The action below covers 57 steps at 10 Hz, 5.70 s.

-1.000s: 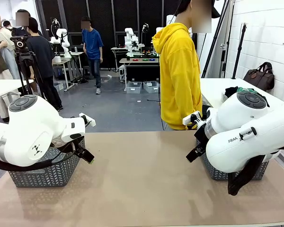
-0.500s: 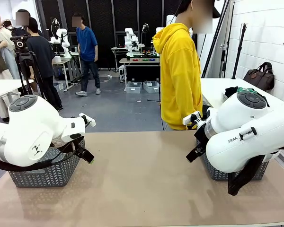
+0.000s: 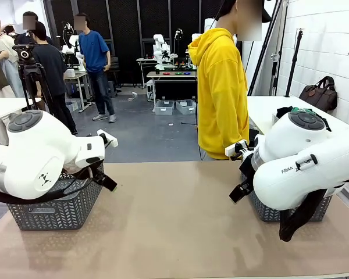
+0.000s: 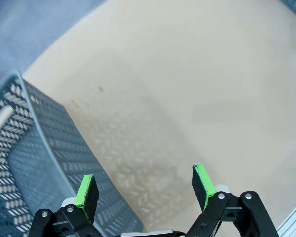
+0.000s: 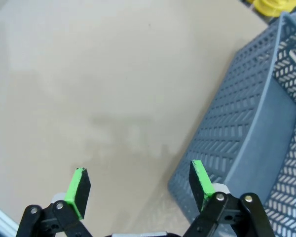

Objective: Sort the tops and bottoms.
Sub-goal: Lift clothes from the center of the table with your left hand.

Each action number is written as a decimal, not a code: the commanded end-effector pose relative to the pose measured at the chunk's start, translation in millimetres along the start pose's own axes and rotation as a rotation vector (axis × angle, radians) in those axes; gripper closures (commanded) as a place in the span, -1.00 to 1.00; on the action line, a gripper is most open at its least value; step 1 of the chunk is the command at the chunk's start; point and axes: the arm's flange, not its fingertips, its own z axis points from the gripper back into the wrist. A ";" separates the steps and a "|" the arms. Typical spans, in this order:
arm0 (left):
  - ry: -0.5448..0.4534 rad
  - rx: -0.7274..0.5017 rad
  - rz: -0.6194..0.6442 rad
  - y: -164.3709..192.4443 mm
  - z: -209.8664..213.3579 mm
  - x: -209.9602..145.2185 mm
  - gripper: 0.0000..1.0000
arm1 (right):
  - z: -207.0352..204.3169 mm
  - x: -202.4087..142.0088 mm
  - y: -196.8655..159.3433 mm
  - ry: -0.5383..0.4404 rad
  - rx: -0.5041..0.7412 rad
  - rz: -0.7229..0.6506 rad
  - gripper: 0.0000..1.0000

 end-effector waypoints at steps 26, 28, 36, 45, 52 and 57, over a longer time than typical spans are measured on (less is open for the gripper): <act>-0.115 0.124 0.234 252.3 192.2 -97.4 -1.00 | 239.5 -221.1 -277.4 -0.289 -0.441 -0.887 -1.00; -0.070 0.172 0.234 250.5 200.1 -85.6 -1.00 | 270.0 -195.2 -291.4 -0.291 -0.454 -0.828 -1.00; 0.267 0.131 0.546 382.3 120.1 -156.6 -1.00 | 215.3 -255.8 -386.8 -0.296 -0.485 -0.909 -1.00; 0.288 0.035 0.601 392.3 71.1 -194.9 -1.00 | 190.3 -266.2 -386.4 -0.241 -0.489 -0.984 -1.00; 0.288 0.035 0.601 392.3 71.1 -194.9 -1.00 | 190.3 -266.2 -386.4 -0.241 -0.489 -0.984 -1.00; 0.288 0.035 0.601 392.3 71.1 -194.9 -1.00 | 190.3 -266.2 -386.4 -0.241 -0.489 -0.984 -1.00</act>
